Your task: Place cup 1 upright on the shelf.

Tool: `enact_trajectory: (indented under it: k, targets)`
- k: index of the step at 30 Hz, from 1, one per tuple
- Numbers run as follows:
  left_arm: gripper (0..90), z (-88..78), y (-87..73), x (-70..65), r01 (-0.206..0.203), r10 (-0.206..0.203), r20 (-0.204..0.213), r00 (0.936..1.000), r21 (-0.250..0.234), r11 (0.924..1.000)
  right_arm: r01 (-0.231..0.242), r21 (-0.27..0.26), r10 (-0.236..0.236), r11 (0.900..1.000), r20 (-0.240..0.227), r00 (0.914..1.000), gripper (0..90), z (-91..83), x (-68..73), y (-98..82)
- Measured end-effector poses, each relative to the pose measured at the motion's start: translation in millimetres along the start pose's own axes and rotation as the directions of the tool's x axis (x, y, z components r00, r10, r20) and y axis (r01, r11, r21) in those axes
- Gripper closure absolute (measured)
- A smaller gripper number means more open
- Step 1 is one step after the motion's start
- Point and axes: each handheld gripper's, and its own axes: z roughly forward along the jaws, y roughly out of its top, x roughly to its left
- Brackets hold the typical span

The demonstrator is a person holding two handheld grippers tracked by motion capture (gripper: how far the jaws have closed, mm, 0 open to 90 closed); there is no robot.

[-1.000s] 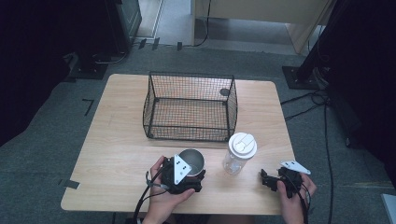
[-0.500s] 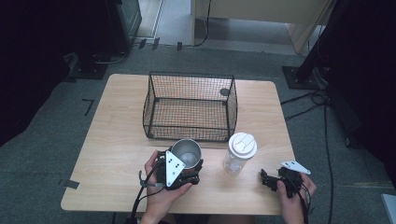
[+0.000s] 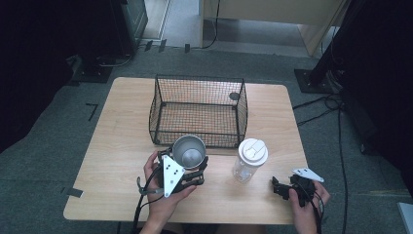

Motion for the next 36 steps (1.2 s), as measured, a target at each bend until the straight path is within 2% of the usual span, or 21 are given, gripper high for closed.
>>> enact_trajectory:
  k: [4, 8, 10, 12, 16, 19, 24, 26, 29, 33, 34, 36]
  targets:
    - [8.4, 1.2, 1.9, 1.5, 0.005, -0.006, -0.037, 0.9993, -0.034, 0.9994, -0.001, 0.0, 0.001, 1.0, -0.001, 1.0, 0.0, 0.0, 0.0, 0.0]
    - [8.4, 3.7, 4.6, 3.7, 0.0, -0.003, -0.051, 0.9987, -0.059, 0.9982, 0.0, 0.0, 0.0, 1.0, 0.0, 1.0, 0.0, 0.0, 0.0, 0.0]
    - [8.4, 5.7, 7.1, 5.9, 0.021, -0.024, -0.054, 0.9983, -0.057, 0.9982, 0.0, 0.0, 0.0, 1.0, 0.0, 1.0, 0.0, 0.0, 0.0, 0.0]
    - [8.3, 8.6, 8.3, 7.8, 0.038, -0.043, -0.069, 0.9967, -0.073, 0.9966, -0.001, 0.001, 0.001, 1.0, -0.001, 1.0, 0.0, 0.0, 0.1, 0.0]
    - [8.3, 15.7, 12.5, 11.6, 0.019, -0.031, -0.097, 0.9948, -0.119, 0.9927, 0.0, 0.0, 0.0, 1.0, -0.001, 1.0, 0.0, 0.0, 0.0, 0.0]
    - [8.3, 21.2, 18.5, 15.5, 0.001, -0.021, -0.134, 0.9908, -0.145, 0.9895, 0.0, 0.0, 0.0, 1.0, 0.0, 1.0, 0.0, 0.0, 0.0, 0.0]
    - [8.3, 30.6, 24.3, 24.3, 0.007, -0.045, -0.163, 0.9857, -0.222, 0.9751, -0.001, 0.0, 0.001, 1.0, 0.0, 1.0, 0.0, 0.0, 0.0, 0.0]
    - [8.3, 34.0, 26.5, 27.8, 0.013, -0.054, -0.167, 0.9845, -0.239, 0.9709, -0.001, 0.0, 0.001, 1.0, 0.0, 1.0, 0.0, 0.0, 0.0, 0.0]
    - [8.3, 39.5, 29.8, 32.5, 0.0, -0.054, -0.2, 0.9784, -0.261, 0.9653, 0.0, 0.0, 0.0, 1.0, 0.0, 1.0, 0.0, 0.0, 0.0, 0.0]
    - [8.3, 48.5, 32.8, 39.4, -0.02, -0.058, -0.235, 0.9703, -0.318, 0.948, -0.001, 0.001, 0.001, 1.0, -0.001, 1.0, 0.0, 0.0, 0.1, 0.0]
    - [8.3, 51.1, 33.8, 41.3, -0.016, -0.064, -0.235, 0.9699, -0.325, 0.9456, -0.002, 0.0, 0.002, 1.0, 0.0, 1.0, 0.0, 0.0, 0.1, 0.0]
    - [8.3, 56.2, 35.8, 45.3, -0.002, -0.077, -0.231, 0.9697, -0.324, 0.9459, -0.003, 0.0, 0.003, 1.0, -0.001, 1.0, 0.0, 0.0, 0.1, 0.0]
